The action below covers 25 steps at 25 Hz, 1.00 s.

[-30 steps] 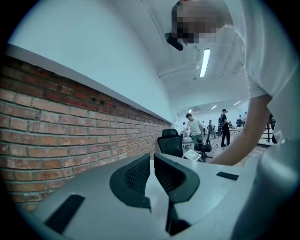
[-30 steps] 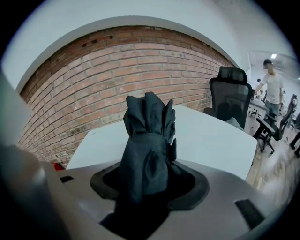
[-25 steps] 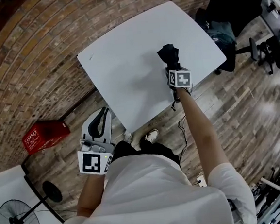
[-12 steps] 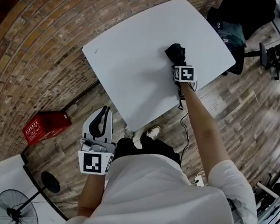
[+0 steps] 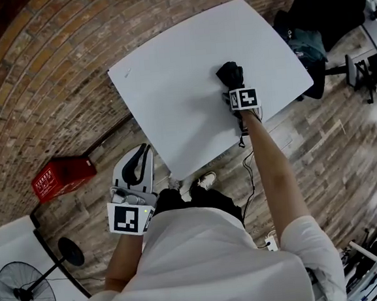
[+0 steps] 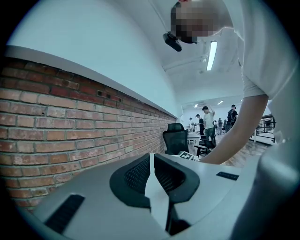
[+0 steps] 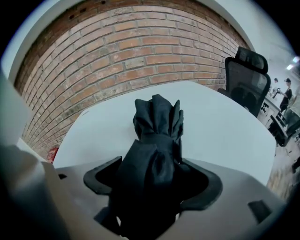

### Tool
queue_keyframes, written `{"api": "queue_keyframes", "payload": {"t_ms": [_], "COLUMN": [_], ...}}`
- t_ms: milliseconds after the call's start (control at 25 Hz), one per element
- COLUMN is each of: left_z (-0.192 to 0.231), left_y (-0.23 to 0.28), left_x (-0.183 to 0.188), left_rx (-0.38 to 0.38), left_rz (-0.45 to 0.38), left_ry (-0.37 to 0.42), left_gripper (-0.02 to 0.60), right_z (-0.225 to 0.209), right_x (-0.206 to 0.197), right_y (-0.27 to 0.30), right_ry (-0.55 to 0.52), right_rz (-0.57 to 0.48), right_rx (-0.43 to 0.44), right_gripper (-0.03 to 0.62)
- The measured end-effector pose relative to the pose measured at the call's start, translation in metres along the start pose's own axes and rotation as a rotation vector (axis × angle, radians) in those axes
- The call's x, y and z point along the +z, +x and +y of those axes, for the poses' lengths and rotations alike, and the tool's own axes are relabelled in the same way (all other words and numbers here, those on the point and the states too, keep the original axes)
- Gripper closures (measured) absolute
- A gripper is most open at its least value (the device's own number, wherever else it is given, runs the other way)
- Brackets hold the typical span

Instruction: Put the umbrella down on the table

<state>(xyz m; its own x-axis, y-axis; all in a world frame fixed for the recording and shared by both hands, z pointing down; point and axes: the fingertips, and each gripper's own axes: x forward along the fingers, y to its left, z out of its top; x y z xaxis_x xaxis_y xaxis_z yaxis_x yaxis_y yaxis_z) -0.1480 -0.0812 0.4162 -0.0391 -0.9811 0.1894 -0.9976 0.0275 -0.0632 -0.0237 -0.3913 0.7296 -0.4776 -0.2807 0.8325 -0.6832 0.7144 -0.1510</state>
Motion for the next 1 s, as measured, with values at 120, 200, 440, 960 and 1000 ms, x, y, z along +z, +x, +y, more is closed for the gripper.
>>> {"api": "queue_keyframes", "payload": {"t_ms": [120,200,440,960,1000], "left_z": [0.0,-0.001,-0.005,-0.002,0.002], "left_y": [0.003,0.006,0.019,0.028,0.028], "left_x": [0.003,0.006,0.015,0.037,0.039], "left_rx": [-0.02,-0.039,-0.128,-0.267,-0.264], "left_rz": [-0.013,-0.025,-0.07,-0.163,-0.168], "left_ry": [-0.002,-0.002,-0.002,0.011,0.013], "left_gripper": [0.535,0.535,0.535,0.535,0.535], "right_z": [-0.002,-0.005,-0.037,-0.074,-0.075], "right_x": [0.01,0.021,0.019,-0.079,-0.076], "right_y": [-0.018,-0.039,-0.117,-0.242,-0.258], "right_ry": [0.019,0.048,0.176,0.499,0.499], "right_rz": [-0.043,-0.109,-0.304,-0.51,-0.546], "right_rx": [-0.002,-0.002,-0.066,-0.24,-0.245], "right_gripper": [0.229,0.23,0.354,0.576,0.576]}}
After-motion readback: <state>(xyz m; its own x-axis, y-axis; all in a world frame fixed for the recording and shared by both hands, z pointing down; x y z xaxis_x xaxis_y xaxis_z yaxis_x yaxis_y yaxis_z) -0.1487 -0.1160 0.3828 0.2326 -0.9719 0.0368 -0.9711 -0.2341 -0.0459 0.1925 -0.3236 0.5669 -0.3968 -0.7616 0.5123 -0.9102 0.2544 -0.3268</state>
